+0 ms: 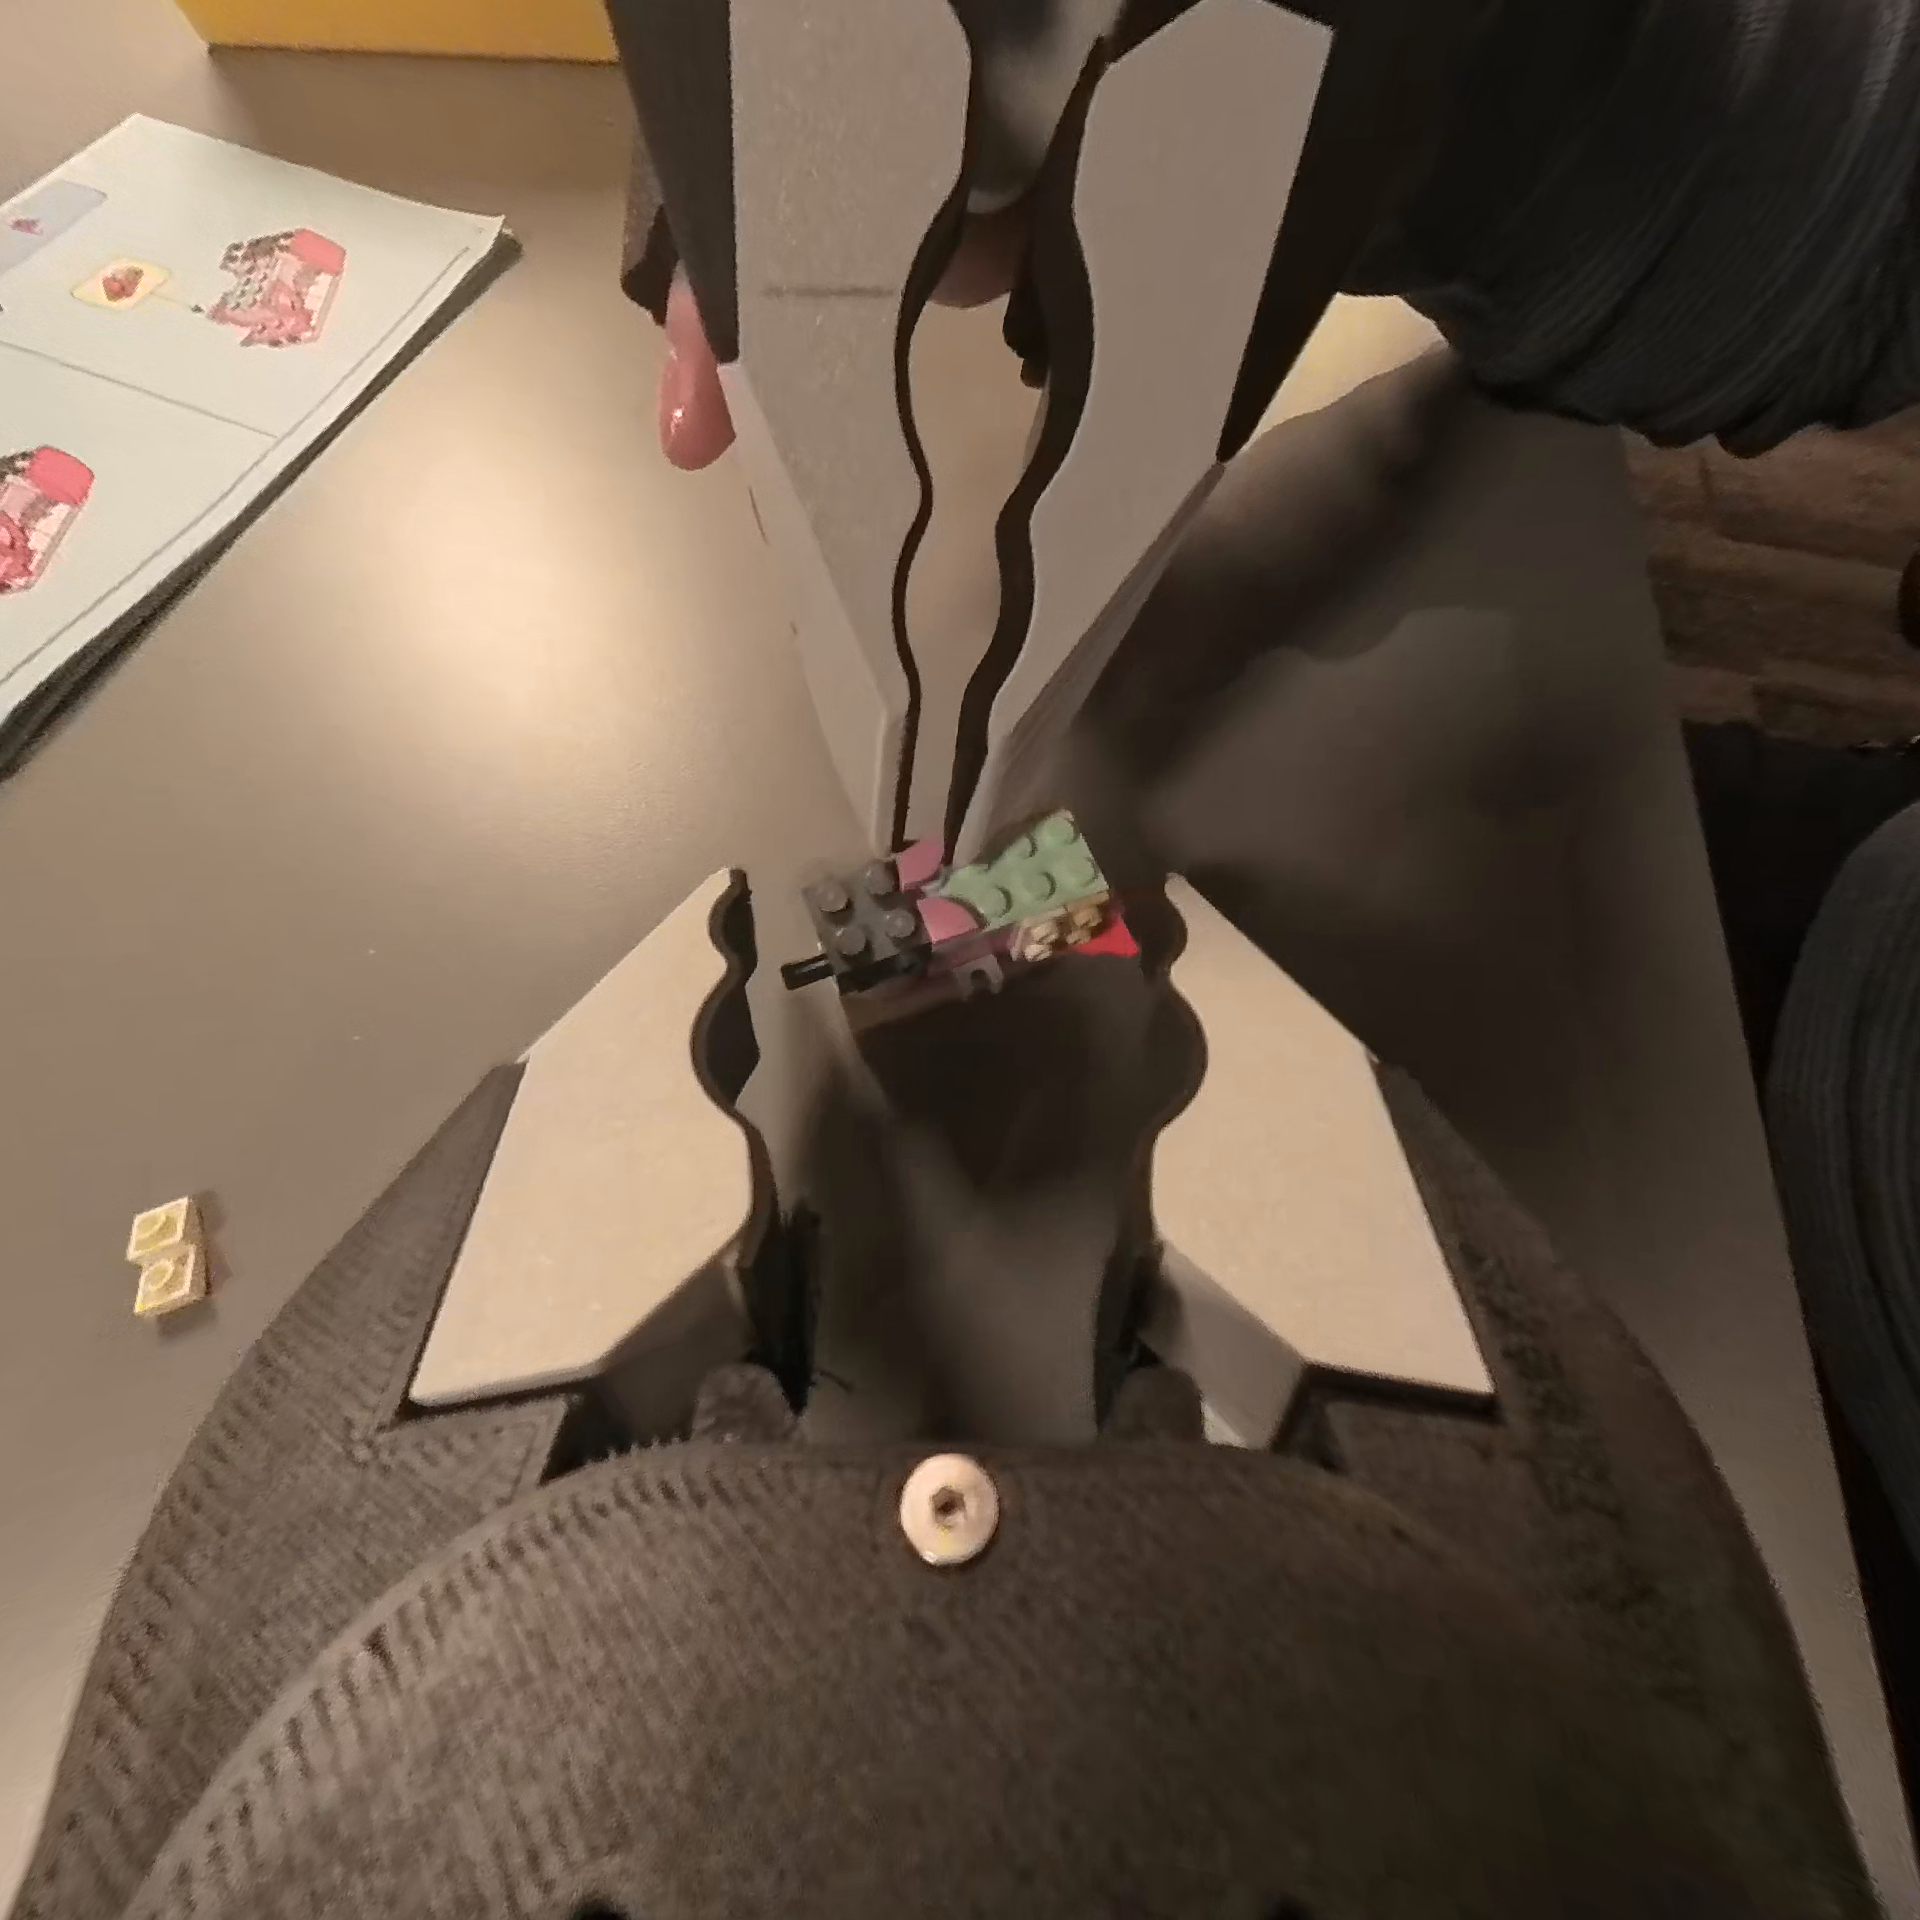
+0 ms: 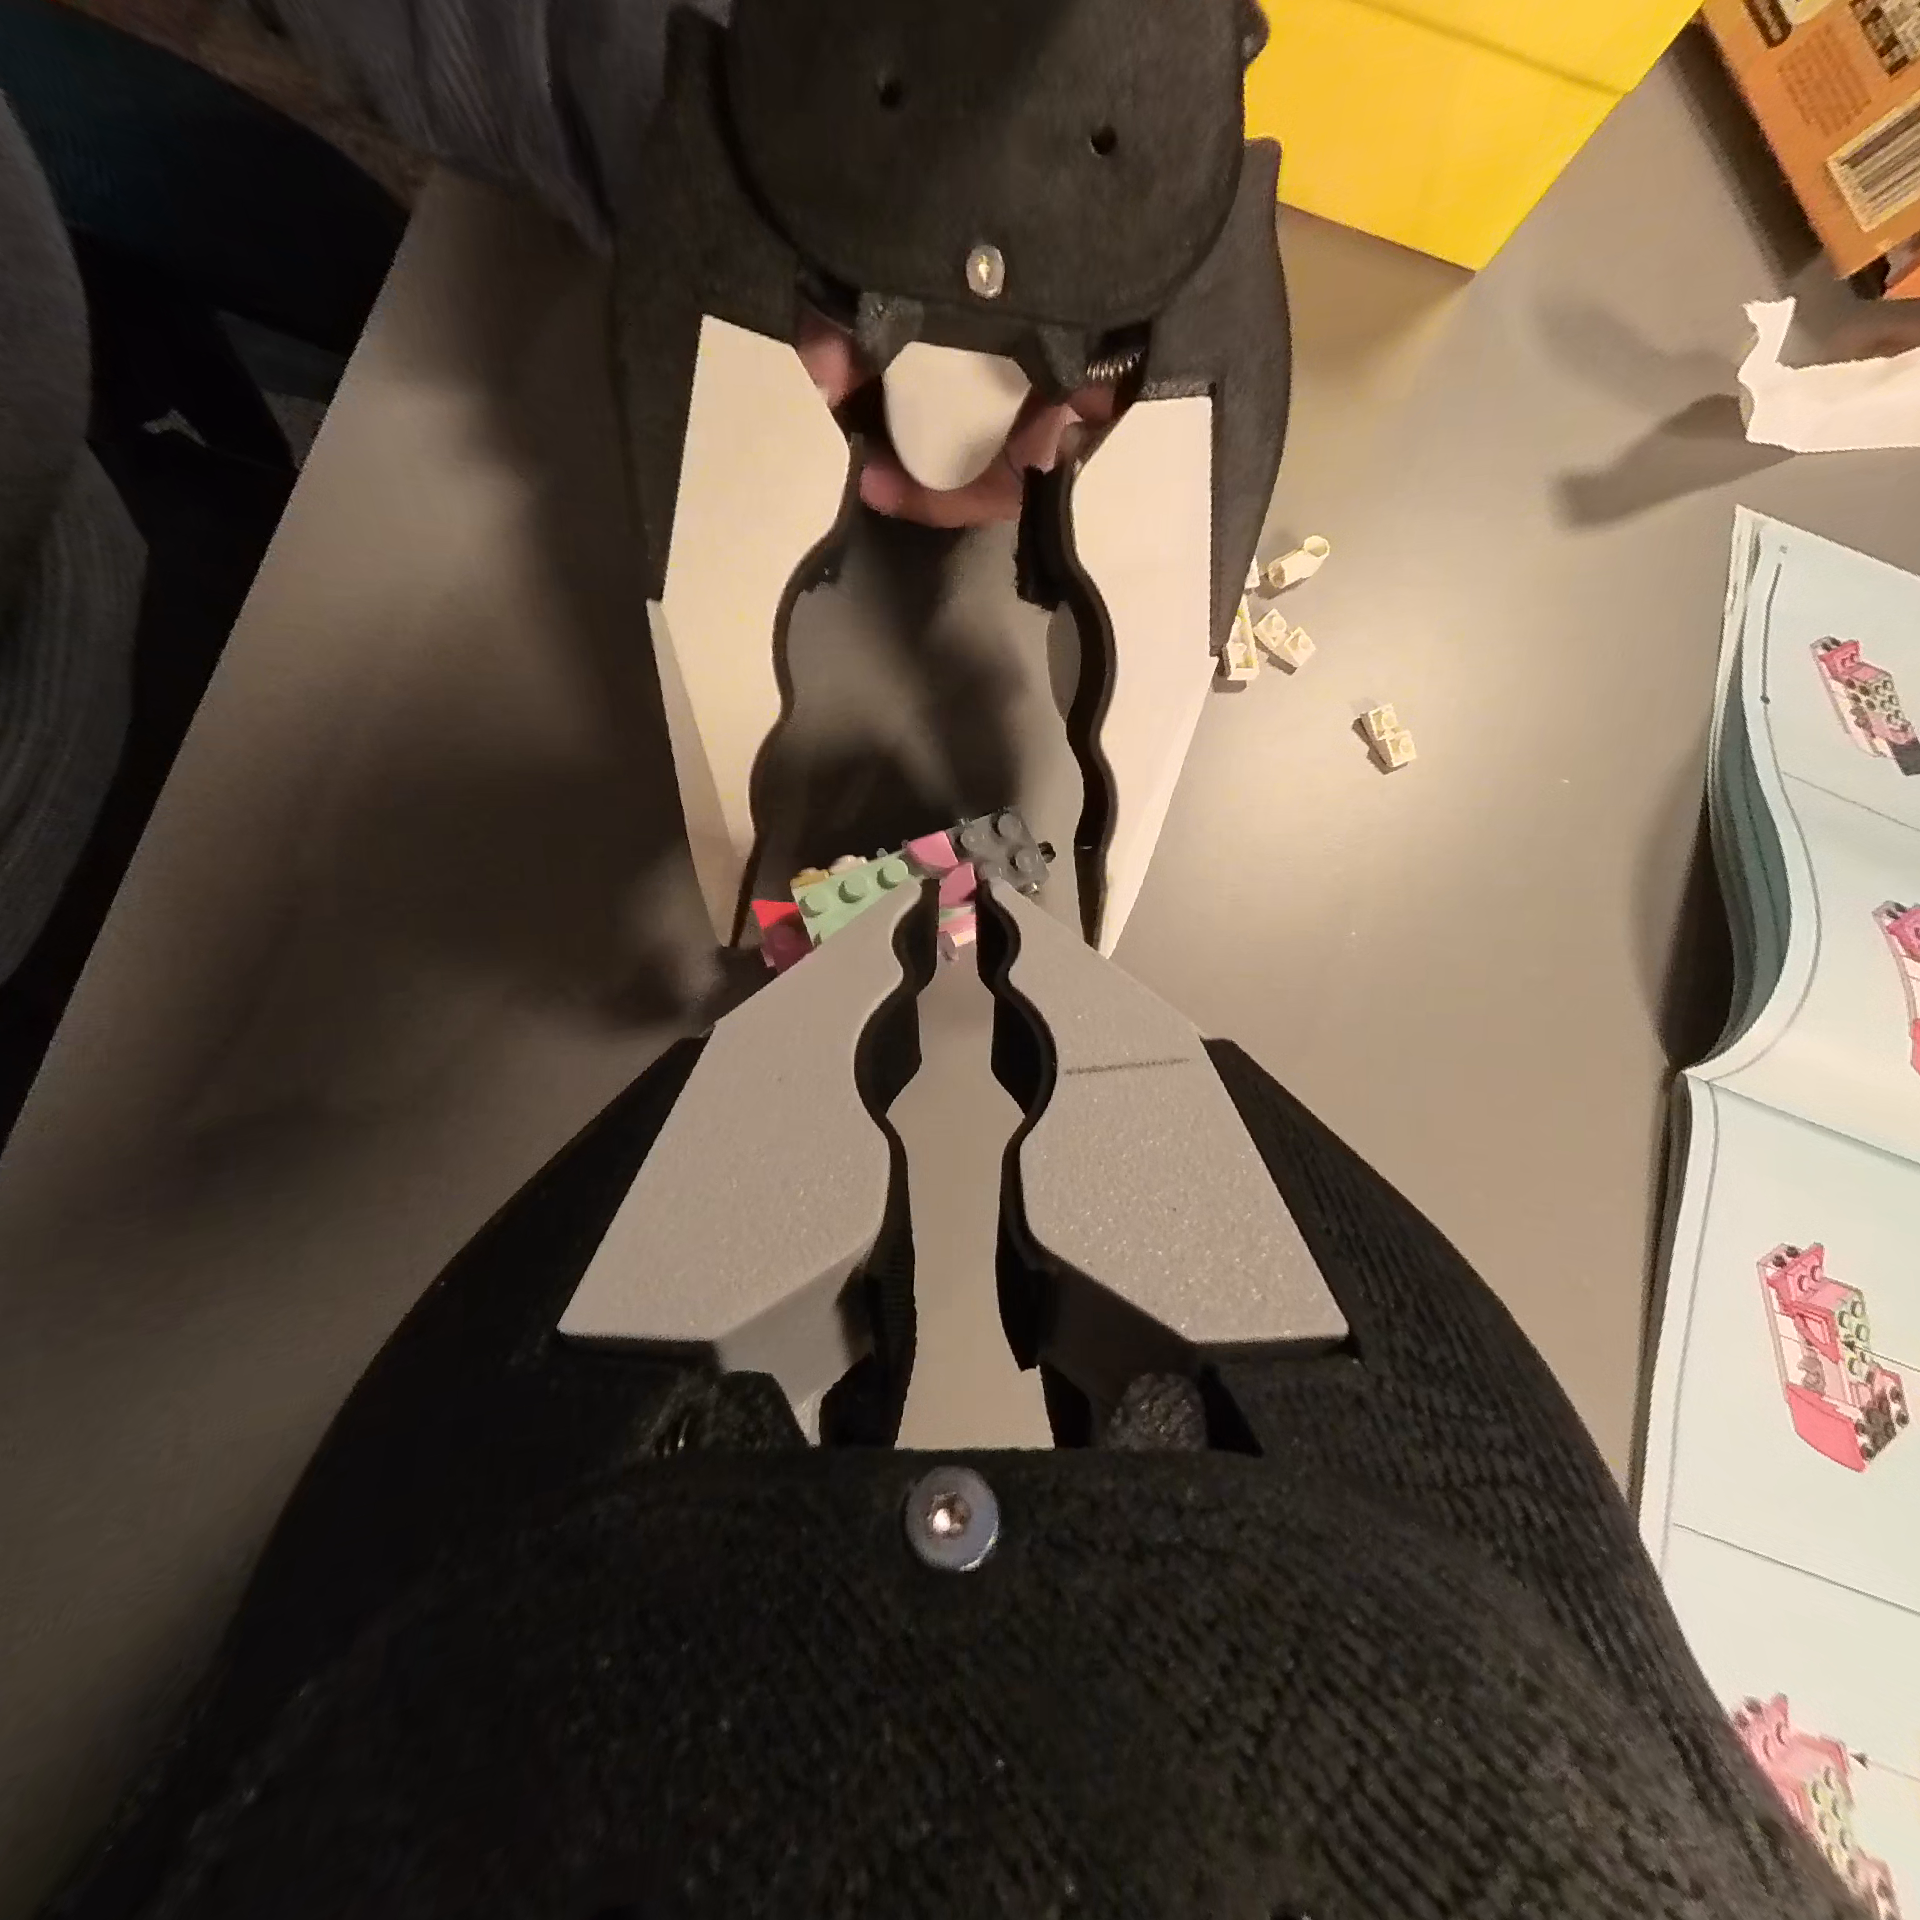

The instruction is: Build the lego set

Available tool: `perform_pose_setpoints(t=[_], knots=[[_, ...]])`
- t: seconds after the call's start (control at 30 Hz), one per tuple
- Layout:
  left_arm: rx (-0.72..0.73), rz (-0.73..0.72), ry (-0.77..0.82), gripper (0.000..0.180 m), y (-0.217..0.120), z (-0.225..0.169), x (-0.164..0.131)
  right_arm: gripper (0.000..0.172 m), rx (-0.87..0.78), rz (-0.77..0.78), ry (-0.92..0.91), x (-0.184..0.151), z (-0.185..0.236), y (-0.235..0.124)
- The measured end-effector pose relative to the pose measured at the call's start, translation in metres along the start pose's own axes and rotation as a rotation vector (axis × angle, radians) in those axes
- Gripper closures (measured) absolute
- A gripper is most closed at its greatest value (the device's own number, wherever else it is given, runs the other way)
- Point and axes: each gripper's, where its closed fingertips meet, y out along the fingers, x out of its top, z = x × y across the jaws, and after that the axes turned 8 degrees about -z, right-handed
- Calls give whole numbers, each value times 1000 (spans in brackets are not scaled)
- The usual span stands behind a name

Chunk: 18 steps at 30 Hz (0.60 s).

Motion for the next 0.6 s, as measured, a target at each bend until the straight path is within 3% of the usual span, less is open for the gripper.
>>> perform_pose_setpoints(t=[0.23, 0.37, 0.6], knots=[[61, 52, 13, 109, -12, 16, -6, 167, -7, -2, 2, -1, -1, -2], [51, -14, 32, 108, -15, 16, 3, 167, -26, -4, -4, 0, -4, -2], [67, -29, 86, 124, -8, 14, 4, 167, -55, 2, 0, -2, -10, -3]])
